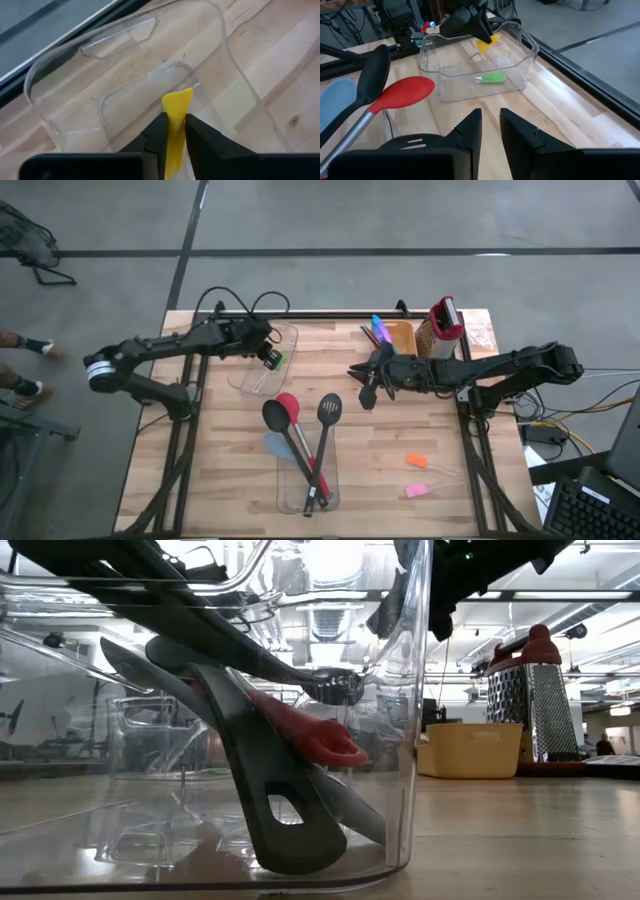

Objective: Pick & Place Kitchen Items
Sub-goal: Put the yellow spatula into the top transparent bin, then put the orange spatula into the top transparent bin

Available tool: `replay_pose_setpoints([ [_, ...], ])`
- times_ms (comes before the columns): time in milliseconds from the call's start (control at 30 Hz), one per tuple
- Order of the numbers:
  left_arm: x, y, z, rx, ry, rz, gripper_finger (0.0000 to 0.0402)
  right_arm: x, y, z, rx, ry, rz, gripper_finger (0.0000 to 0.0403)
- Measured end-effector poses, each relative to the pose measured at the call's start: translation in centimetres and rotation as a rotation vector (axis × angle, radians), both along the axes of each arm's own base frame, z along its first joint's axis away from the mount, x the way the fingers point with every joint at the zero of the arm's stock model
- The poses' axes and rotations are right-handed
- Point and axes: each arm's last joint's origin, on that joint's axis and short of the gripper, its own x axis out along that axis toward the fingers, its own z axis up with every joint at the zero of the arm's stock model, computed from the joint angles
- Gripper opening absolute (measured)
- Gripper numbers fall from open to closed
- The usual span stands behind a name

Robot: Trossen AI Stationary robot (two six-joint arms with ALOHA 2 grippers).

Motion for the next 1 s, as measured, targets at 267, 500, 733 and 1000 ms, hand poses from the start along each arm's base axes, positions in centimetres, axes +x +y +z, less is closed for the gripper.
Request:
replay_pose_setpoints([
  [267,0.0,0.0,0.2,0.018,0.005,-0.008,0.0145,-0.3,0.1,-0.8,0.047,0.012,-0.013,0.0044],
  [500,-1.5,-0.8,3.2,0.106,-0.085,-0.048,0.0198,-0.4,0.6,-1.3,0.098,0.028,0.089,0.0037],
  [733,-4.1,-3.6,6.8,0.145,-0.3,-0.19,0.0201,-0.4,1.3,-1.5,0.276,0.043,0.227,0.0052],
  [1000,-5.8,-7.5,8.0,0.218,-0.661,-0.459,0.0201,-1.2,3.9,-3.3,0.419,0.096,0.318,0.0087],
])
